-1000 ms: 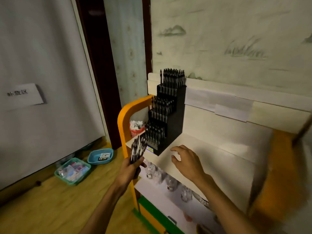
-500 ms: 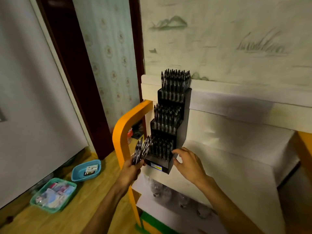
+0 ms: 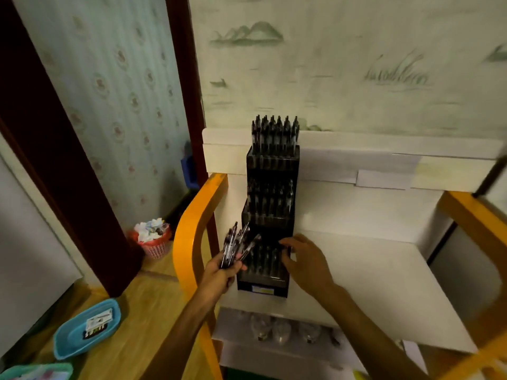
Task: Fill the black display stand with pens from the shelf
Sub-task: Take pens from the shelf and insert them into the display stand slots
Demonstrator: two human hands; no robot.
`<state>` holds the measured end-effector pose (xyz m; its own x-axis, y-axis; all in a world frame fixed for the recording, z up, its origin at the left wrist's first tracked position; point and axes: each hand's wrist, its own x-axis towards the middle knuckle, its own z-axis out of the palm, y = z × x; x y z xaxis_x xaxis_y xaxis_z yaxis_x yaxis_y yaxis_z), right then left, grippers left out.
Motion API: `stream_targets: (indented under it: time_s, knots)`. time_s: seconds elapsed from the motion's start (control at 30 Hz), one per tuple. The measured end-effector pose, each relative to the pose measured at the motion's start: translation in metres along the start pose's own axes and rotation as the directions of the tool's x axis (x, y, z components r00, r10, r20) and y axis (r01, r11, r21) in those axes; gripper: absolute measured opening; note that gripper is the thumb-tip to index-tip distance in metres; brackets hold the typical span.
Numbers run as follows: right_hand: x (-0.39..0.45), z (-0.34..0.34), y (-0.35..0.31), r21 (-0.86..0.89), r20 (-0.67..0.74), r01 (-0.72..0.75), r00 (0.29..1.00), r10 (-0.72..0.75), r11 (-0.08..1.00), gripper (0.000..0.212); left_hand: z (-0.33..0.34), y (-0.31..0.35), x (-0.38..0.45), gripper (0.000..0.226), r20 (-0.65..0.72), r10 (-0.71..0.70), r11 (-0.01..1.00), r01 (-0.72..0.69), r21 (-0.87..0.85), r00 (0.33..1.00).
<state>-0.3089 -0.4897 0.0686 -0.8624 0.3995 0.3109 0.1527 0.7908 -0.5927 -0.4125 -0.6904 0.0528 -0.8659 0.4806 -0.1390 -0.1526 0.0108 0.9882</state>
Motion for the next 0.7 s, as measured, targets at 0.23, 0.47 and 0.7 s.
stream_targets:
  time_s: [0.23, 0.47, 0.7]
  knots:
    - [-0.004, 0.011, -0.023, 0.048, -0.116, -0.071, 0.99, 0.076, 0.996, 0.027, -0.009, -0.006, 0.014, 0.021, 0.15, 0.0, 1.0, -0.002, 0.017, 0.989]
    - [0.004, 0.025, -0.046, 0.378, -0.123, -0.212, 0.953, 0.276, 0.901, 0.014, -0.014, -0.009, 0.019, 0.023, 0.238, 0.069, 0.994, -0.086, 0.064, 0.969]
    - [0.006, 0.039, -0.057, 0.69, -0.054, -0.289, 0.893, 0.446, 0.663, 0.016, -0.028, -0.016, 0.032, 0.02, 0.23, 0.083, 0.991, -0.105, 0.085, 0.97]
